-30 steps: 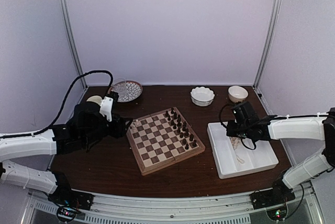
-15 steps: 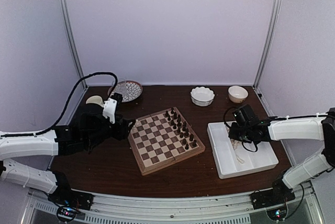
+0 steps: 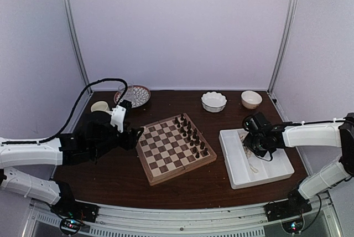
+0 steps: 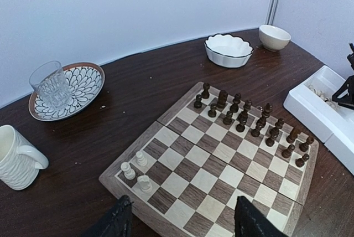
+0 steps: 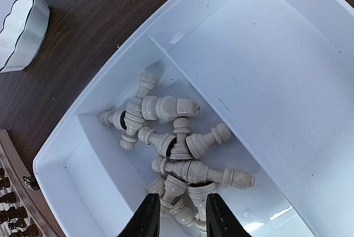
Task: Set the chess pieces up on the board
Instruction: Pick up the pawn from the storage box.
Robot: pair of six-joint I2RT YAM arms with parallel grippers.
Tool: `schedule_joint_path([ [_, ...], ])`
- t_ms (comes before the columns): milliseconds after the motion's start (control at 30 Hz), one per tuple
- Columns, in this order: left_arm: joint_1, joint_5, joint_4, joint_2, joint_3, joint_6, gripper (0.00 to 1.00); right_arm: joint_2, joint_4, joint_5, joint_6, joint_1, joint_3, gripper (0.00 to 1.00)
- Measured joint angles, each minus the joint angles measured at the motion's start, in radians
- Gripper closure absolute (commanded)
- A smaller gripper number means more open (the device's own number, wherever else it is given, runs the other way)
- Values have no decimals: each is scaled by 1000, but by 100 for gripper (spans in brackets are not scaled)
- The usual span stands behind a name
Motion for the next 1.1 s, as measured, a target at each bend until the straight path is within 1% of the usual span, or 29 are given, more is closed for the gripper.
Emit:
schedule_joint_path([
  [133, -11, -7, -1, -1, 0, 3, 36, -2, -1, -1, 53, 0, 0, 68],
  [333, -17, -19, -2, -29, 0, 10, 36, 2, 1, -10, 90, 0, 0, 68],
  [600, -21, -29, -4, -45, 0, 11, 36, 27, 25, -26, 106, 0, 0, 68],
  [733, -26, -31, -10, -45, 0, 13, 36, 67, 34, -36, 92, 0, 23, 68],
  [933, -30, -33, -12, -45, 1, 18, 36, 131, 76, -51, 89, -4, 37, 74],
  [1033, -30, -34, -13, -45, 1, 18, 36, 135, 89, -54, 88, -5, 39, 81],
  [1100, -30, -34, -15, -44, 1, 18, 36, 134, 93, -58, 87, -5, 40, 82],
])
